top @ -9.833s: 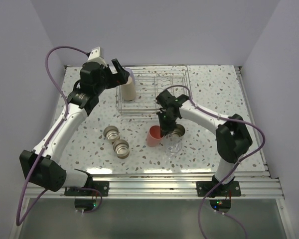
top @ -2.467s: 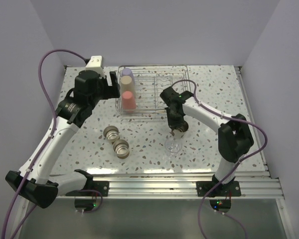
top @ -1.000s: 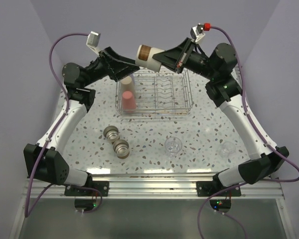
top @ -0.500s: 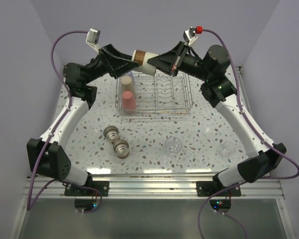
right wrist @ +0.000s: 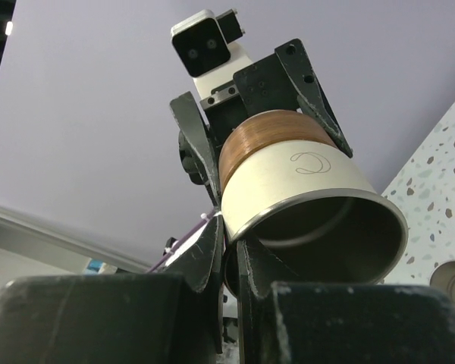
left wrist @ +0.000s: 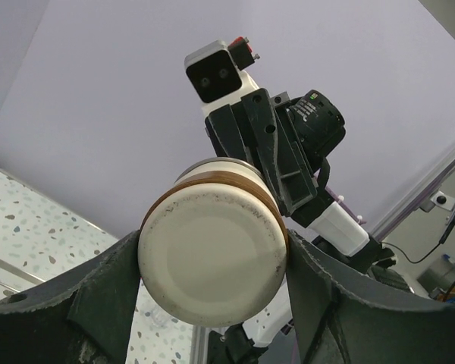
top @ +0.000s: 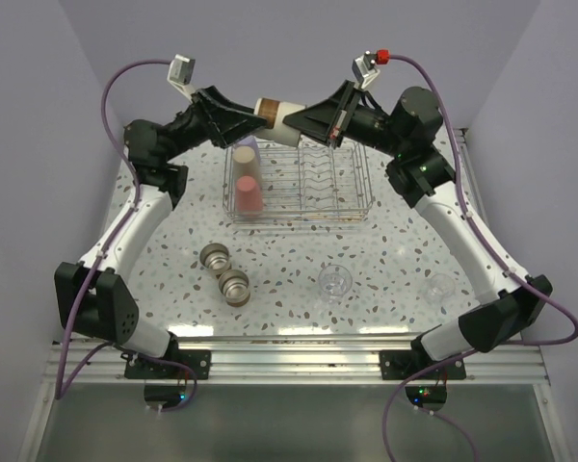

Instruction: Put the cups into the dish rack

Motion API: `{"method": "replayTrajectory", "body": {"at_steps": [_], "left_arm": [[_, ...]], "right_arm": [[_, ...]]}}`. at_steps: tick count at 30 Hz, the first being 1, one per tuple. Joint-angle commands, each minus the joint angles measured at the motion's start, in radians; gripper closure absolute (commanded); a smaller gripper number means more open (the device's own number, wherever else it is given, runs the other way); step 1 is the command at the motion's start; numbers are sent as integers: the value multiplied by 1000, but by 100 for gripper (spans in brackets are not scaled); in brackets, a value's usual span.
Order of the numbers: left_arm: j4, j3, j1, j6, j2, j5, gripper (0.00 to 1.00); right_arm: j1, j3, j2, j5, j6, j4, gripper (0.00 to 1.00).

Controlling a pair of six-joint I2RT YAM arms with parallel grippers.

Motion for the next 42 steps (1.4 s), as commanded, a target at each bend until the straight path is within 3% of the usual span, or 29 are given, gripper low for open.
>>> {"method": "replayTrajectory", "body": {"at_steps": [1, 9, 11, 13, 14, 17, 21, 25, 30, 37, 42], "left_arm": [[74, 52, -7, -7, -3, 11, 32], [66, 62, -5, -1, 10, 8, 86], [45, 60, -7, 19, 7, 5, 93], [17, 63, -7, 39, 3, 6, 96], [-16, 71, -5, 67, 2, 6, 99], [-143, 92, -4, 160, -9, 9, 100], [-294, 105, 7, 271, -26, -11, 100], [-572, 181, 7, 448, -12, -66, 100], [-950, 319, 4, 741, 57, -260, 100], [-1263, 601, -88, 1004, 253, -609, 100], [-1408, 824, -178, 1067, 425, -829, 100]], "right_arm": [[3, 2, 24, 7, -51, -36, 100], [11, -17, -4, 4, -150, -131, 100], [13, -23, -16, 11, -172, -172, 100], [11, -18, -31, 14, -196, -213, 91], [8, -9, -36, 34, -212, -237, 68], [-6, 41, -48, 77, -316, -356, 29], [-27, 95, -71, 131, -414, -532, 8], [-72, 97, -120, 177, -474, -640, 4], [-89, 87, -192, 250, -545, -775, 3], [-92, 109, -251, 361, -632, -967, 3], [-92, 48, -315, 402, -663, -1067, 3]]}}
